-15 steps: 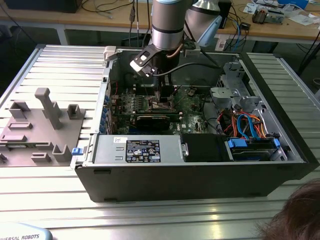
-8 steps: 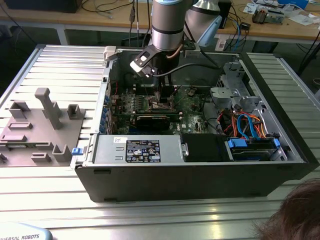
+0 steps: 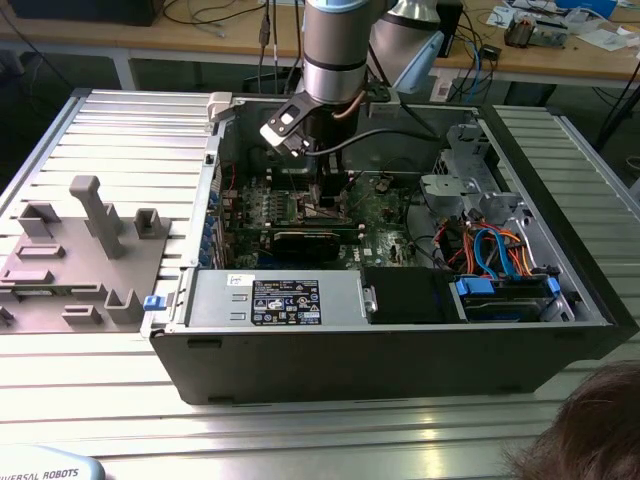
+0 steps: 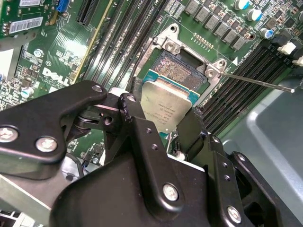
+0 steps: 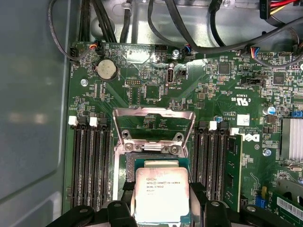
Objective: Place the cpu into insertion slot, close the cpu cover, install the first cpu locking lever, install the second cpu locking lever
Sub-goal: 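Place the cpu into insertion slot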
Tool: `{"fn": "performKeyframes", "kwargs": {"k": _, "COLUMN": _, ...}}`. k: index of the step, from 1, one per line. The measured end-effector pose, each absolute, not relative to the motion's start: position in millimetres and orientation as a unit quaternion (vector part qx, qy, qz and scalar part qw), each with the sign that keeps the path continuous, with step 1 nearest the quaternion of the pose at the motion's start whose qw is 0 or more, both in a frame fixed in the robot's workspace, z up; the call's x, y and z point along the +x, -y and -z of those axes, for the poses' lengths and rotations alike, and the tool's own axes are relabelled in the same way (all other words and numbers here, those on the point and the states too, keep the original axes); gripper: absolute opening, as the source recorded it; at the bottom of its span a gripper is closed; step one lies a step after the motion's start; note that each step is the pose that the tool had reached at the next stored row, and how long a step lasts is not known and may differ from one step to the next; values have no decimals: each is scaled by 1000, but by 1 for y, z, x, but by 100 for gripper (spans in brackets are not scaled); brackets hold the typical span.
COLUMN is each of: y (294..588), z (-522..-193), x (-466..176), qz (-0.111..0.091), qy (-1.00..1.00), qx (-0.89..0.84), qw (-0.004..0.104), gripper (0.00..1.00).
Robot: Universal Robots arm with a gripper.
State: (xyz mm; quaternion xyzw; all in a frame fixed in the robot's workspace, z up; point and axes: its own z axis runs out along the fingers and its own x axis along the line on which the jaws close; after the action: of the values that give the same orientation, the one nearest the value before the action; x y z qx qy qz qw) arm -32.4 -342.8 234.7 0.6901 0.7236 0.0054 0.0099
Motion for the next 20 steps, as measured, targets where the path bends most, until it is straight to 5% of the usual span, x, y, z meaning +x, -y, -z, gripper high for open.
{"fn": "performKeyframes", "kwargs": {"k": 20, "y": 343, "z": -230, "x": -32, "qz": -5, "qy": -724, "qx": 690, "qw": 10, "gripper": 54}}
